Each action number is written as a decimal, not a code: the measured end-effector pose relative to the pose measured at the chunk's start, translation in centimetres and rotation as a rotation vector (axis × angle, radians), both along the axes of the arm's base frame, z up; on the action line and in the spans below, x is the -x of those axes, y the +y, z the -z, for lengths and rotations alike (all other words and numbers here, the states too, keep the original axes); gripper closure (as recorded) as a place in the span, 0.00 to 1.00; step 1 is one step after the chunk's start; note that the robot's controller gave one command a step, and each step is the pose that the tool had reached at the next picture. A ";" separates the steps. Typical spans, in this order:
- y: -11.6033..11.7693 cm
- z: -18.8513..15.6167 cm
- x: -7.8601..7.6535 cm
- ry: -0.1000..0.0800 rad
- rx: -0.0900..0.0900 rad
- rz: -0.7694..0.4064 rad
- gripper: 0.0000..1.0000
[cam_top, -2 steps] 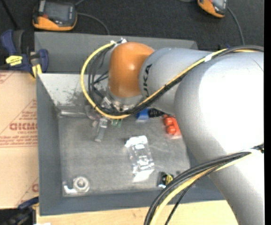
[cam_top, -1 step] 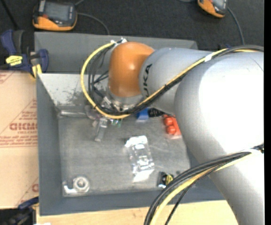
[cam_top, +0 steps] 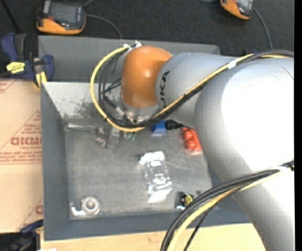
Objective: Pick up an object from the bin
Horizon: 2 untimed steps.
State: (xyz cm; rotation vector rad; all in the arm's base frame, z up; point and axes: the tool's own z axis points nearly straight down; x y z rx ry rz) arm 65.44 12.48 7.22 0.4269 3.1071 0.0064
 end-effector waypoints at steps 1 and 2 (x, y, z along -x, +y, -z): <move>0.0 -3.3 -0.2 -0.002 0.002 0.001 1.00; -0.1 -3.5 -0.4 -0.001 0.002 0.002 1.00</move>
Offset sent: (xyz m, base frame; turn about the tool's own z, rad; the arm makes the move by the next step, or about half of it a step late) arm 0.0000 0.0002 0.0293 0.0000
